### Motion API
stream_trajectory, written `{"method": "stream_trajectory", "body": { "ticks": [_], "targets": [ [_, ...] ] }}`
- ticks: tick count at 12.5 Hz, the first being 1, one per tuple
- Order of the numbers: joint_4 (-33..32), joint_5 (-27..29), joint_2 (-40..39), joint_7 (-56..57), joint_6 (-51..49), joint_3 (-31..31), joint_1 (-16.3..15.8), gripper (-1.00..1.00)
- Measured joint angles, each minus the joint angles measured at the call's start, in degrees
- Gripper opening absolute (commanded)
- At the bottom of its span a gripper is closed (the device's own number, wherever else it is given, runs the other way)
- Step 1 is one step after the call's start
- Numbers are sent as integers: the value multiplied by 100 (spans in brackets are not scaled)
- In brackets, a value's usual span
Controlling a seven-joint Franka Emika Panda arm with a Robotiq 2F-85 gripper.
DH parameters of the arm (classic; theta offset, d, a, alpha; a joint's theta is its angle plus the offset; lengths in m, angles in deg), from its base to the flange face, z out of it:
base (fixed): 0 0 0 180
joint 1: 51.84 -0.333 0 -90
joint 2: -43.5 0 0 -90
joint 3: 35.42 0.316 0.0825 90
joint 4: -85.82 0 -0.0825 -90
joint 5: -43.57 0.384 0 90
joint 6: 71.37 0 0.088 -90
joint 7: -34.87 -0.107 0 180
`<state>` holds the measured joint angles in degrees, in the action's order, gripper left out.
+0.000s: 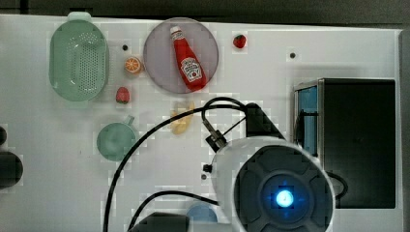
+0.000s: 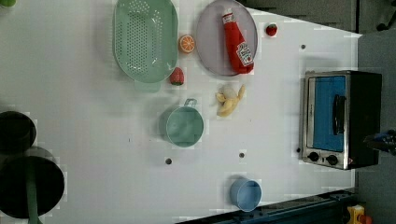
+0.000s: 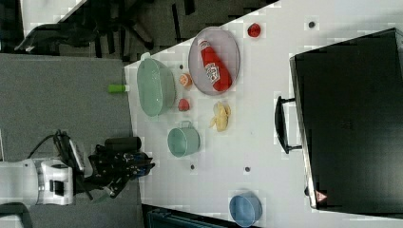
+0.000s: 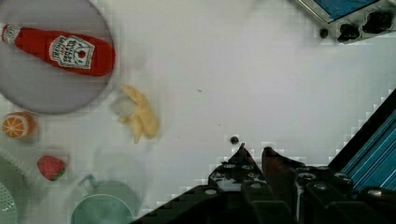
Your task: Flap open oven.
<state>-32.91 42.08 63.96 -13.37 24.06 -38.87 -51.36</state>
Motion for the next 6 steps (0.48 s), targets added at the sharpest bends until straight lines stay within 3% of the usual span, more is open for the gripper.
{"method": "stream_trajectory", "body": {
  "ticks": [6],
  "targets": [
    [-392,-48,-129,2171,623,-707,194,-65]
  ]
}}
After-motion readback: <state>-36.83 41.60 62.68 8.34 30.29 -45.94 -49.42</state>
